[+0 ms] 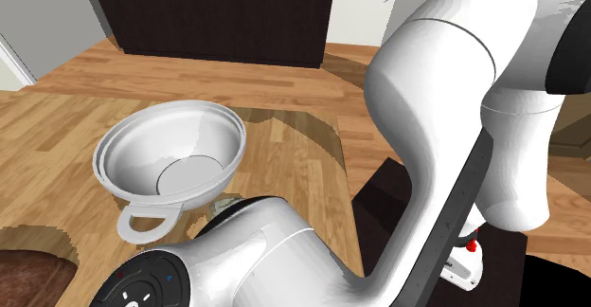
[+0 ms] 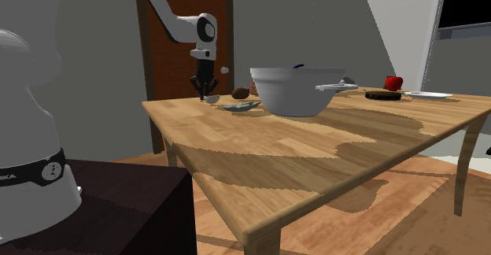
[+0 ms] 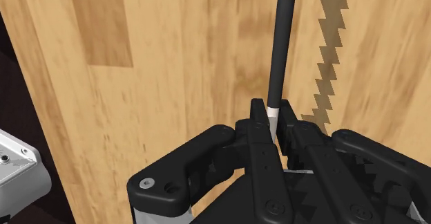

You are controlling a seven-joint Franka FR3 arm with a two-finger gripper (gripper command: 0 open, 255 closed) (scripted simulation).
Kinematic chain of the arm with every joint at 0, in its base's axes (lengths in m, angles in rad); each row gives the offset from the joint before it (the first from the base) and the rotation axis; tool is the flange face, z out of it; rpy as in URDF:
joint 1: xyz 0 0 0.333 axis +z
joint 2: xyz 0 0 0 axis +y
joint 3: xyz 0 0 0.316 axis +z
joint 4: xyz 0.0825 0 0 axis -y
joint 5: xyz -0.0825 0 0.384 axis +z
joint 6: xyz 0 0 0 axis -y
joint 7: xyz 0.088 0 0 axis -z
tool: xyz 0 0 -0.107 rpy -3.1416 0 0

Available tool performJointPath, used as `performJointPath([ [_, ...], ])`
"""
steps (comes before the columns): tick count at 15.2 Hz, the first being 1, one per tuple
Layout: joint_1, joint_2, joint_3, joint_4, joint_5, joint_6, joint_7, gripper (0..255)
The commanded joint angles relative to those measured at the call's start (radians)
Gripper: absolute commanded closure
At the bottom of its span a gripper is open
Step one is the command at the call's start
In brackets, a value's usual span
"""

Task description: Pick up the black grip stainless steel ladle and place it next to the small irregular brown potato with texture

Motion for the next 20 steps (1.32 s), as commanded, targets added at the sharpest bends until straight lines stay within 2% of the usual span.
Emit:
performJointPath([
  [1, 0.0, 0.0, 0.0, 0.0, 0.0, 0.0, 0.0, 255],
  [2, 0.0, 0.0, 0.0, 0.0, 0.0, 0.0, 0.0, 255],
  [3, 0.0, 0.0, 0.0, 0.0, 0.0, 0.0, 0.0, 0],
  [8, 0.0, 0.0, 0.0, 0.0, 0.0, 0.0, 0.0, 0],
  [12, -0.013, -0.043, 0.025, 0.083, 0.044, -0.111, -0.029, 0],
  [20, -0.013, -0.043, 0.025, 0.083, 0.044, -0.111, -0.029, 0],
])
